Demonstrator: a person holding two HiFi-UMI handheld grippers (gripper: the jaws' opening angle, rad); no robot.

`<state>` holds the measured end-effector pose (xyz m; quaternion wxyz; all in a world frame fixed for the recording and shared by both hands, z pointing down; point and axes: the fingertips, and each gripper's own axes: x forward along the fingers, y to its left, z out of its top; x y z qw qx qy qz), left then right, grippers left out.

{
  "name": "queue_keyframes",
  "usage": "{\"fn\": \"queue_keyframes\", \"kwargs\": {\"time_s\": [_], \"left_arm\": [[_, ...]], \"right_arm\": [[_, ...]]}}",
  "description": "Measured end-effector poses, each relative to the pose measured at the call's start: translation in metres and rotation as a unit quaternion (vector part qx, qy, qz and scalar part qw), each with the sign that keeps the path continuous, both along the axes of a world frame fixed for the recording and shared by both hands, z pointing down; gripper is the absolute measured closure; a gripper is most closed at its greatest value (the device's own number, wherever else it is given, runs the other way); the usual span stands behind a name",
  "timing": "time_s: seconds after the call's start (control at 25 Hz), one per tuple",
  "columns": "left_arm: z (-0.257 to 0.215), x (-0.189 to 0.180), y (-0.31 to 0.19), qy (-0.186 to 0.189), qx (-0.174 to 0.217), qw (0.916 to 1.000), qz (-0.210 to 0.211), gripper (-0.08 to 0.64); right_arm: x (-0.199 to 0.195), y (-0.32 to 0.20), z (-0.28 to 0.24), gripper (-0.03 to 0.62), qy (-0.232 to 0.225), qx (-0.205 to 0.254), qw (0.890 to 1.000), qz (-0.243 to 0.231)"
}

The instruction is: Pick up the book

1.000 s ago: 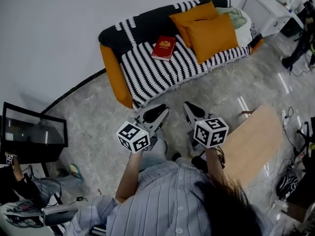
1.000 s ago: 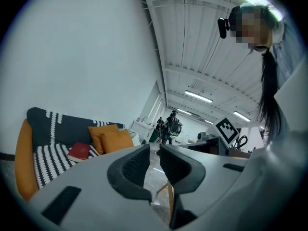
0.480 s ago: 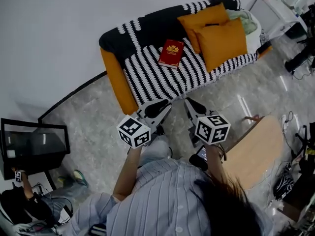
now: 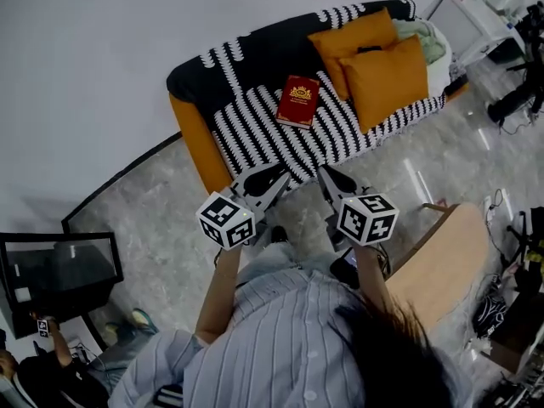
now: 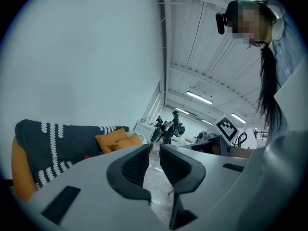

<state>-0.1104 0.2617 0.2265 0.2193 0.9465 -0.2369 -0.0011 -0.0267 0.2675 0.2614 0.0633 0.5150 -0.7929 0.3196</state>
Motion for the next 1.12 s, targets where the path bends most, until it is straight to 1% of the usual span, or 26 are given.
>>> {"fn": "queue_keyframes", "kwargs": {"time_s": [0.32,0.64,0.92,1.12], "left_arm": [[0.002,0.001,-0.017,0.002,-0.001,0.9999,0.010,0.489],[0.007,-0.004,-0.045,0.001,-0.005,0.9998,-0.017,0.489],[0.022,0.010,-0.098,-0.005,-0.021,0.9990,-0.038,0.489],[0.045,0.025,-0.140,-0.028,-0.054,0.9964,-0.059,0.489]], "right_arm": [[0.000,-0.020,0.000,0.571,0.010,-0.004,1.000,0.005],[0.000,-0.052,0.007,0.571,0.009,-0.009,1.000,-0.017],[0.026,-0.118,0.014,0.571,0.007,-0.015,0.999,-0.029],[0.048,-0.174,0.030,0.571,0.004,-0.029,0.998,-0.057]]}}
